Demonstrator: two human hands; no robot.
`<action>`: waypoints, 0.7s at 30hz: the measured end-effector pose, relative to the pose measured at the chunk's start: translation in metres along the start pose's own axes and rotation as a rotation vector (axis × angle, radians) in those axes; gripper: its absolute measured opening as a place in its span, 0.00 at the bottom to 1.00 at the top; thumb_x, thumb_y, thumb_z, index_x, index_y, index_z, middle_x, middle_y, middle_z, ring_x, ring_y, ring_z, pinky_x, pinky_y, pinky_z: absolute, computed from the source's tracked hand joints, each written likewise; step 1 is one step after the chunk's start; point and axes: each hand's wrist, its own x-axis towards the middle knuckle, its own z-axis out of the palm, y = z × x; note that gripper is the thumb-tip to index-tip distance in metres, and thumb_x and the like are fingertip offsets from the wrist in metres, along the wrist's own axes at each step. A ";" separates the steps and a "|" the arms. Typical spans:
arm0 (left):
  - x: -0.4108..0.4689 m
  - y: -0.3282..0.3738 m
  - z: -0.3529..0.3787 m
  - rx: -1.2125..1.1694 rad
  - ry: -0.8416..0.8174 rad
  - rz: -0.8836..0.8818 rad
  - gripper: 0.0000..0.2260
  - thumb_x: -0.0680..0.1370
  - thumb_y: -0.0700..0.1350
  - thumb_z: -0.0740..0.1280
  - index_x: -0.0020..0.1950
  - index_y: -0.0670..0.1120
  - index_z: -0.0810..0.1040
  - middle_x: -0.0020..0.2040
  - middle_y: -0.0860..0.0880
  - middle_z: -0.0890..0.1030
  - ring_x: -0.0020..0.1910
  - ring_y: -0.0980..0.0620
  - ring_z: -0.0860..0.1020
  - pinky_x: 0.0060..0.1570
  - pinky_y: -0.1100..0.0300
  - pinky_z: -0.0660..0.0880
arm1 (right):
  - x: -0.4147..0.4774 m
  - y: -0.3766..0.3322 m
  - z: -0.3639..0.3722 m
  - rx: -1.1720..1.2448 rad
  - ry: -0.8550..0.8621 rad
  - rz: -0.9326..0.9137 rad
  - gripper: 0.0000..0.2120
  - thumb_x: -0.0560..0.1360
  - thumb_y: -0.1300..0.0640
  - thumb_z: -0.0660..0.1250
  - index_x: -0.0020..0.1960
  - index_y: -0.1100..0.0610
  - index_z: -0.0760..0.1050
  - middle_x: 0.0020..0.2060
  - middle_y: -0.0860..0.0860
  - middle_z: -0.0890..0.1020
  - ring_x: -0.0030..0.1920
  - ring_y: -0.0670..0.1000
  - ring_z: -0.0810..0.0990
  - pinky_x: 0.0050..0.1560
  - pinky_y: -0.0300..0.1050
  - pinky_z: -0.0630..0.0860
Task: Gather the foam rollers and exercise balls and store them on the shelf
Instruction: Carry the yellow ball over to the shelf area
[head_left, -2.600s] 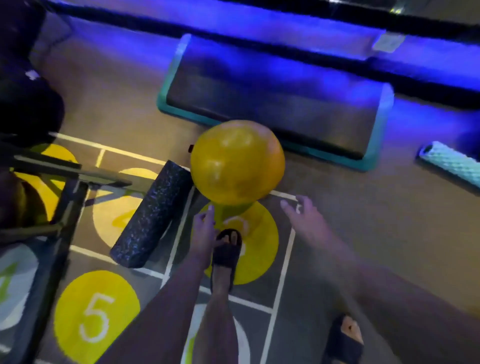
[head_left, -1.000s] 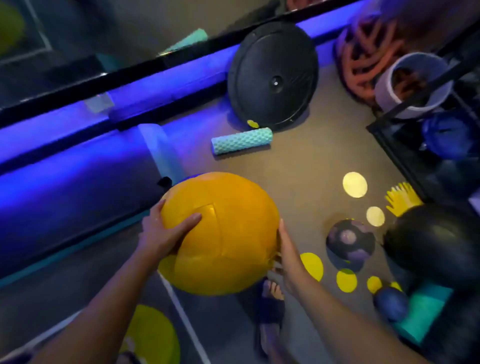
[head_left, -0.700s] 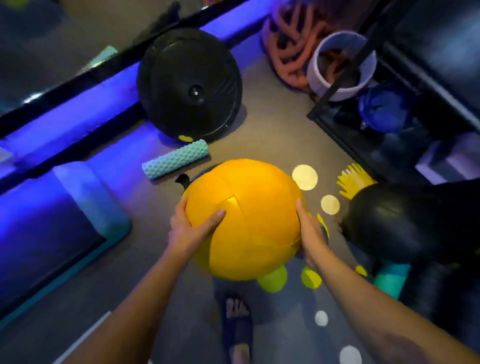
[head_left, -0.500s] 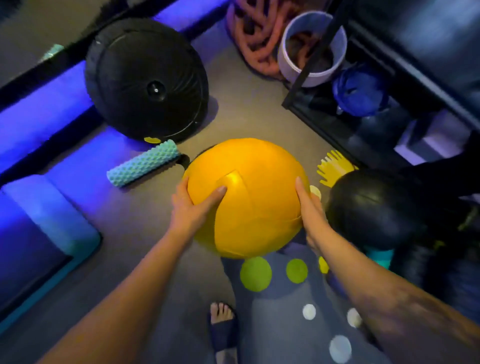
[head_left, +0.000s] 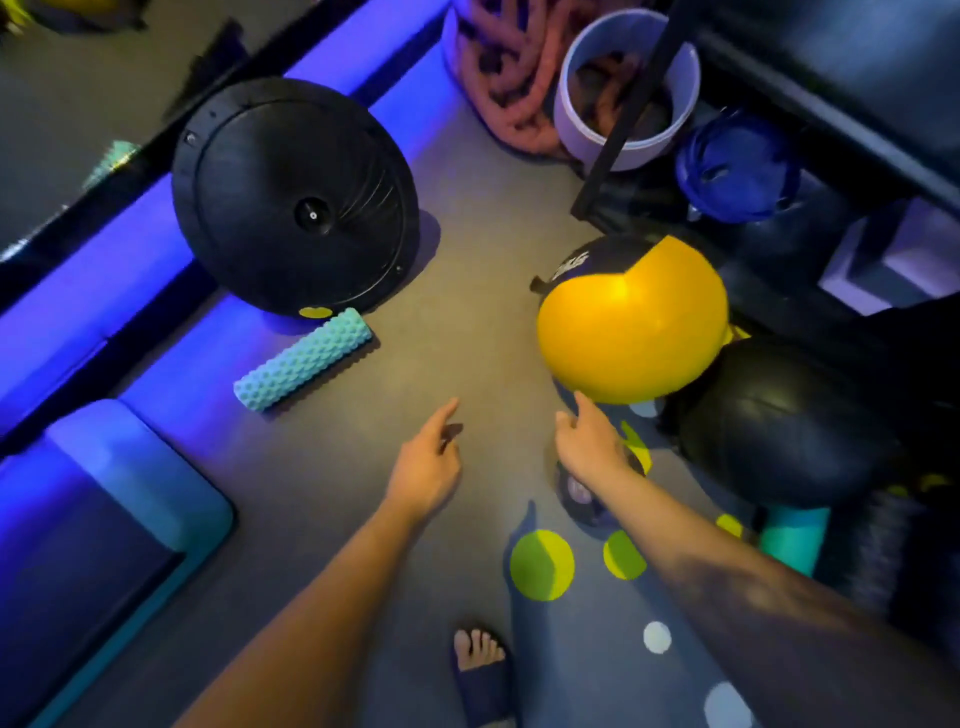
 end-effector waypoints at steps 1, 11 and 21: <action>0.003 -0.016 -0.019 0.034 0.011 -0.012 0.26 0.83 0.36 0.60 0.80 0.51 0.67 0.68 0.47 0.80 0.64 0.46 0.80 0.61 0.55 0.77 | 0.000 -0.006 0.007 -0.013 0.007 0.014 0.26 0.85 0.54 0.56 0.81 0.61 0.57 0.79 0.59 0.62 0.78 0.59 0.61 0.73 0.48 0.59; 0.142 -0.147 -0.166 0.238 0.040 -0.094 0.24 0.81 0.38 0.65 0.78 0.44 0.68 0.65 0.40 0.80 0.59 0.41 0.80 0.60 0.55 0.73 | 0.041 -0.118 0.173 0.000 -0.115 0.077 0.25 0.85 0.53 0.57 0.79 0.59 0.60 0.76 0.60 0.68 0.75 0.61 0.67 0.73 0.52 0.63; 0.351 -0.273 -0.213 0.643 0.017 -0.112 0.50 0.70 0.53 0.81 0.82 0.42 0.55 0.74 0.35 0.68 0.71 0.32 0.70 0.66 0.39 0.72 | 0.111 -0.111 0.363 0.200 -0.065 0.298 0.22 0.83 0.57 0.62 0.75 0.62 0.66 0.66 0.63 0.77 0.67 0.61 0.75 0.65 0.45 0.65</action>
